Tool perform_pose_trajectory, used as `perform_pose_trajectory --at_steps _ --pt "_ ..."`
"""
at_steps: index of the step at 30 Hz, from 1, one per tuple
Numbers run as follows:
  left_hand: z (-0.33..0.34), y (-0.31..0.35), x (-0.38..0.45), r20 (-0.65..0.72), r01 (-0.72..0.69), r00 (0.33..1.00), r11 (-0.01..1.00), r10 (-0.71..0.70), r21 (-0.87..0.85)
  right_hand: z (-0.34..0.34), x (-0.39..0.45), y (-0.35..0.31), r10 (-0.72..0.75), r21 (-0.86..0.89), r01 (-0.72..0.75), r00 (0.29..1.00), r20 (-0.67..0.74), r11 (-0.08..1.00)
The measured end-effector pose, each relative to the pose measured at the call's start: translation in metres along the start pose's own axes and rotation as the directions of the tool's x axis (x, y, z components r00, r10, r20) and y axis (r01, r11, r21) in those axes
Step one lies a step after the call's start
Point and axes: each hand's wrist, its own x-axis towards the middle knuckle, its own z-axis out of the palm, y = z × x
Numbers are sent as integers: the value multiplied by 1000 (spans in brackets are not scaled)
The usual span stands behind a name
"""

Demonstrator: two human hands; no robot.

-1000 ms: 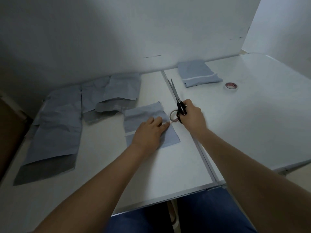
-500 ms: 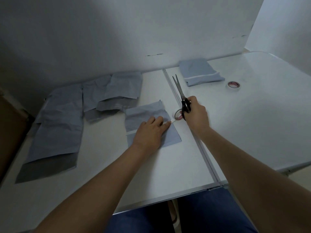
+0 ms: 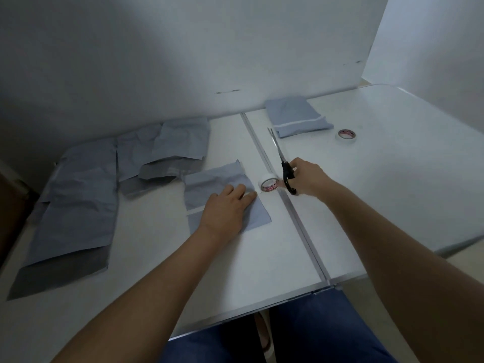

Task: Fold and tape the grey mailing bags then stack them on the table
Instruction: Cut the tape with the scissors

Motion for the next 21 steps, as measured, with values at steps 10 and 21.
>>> perform_pose_trajectory --at_steps 10,21 --pt "4 -3 0 2 36 999 997 -36 -68 -30 -59 -9 -89 448 -101 919 384 888" --pt "9 -5 -1 -28 61 997 988 -65 -143 -4 -79 8 136 262 -294 862 488 919"
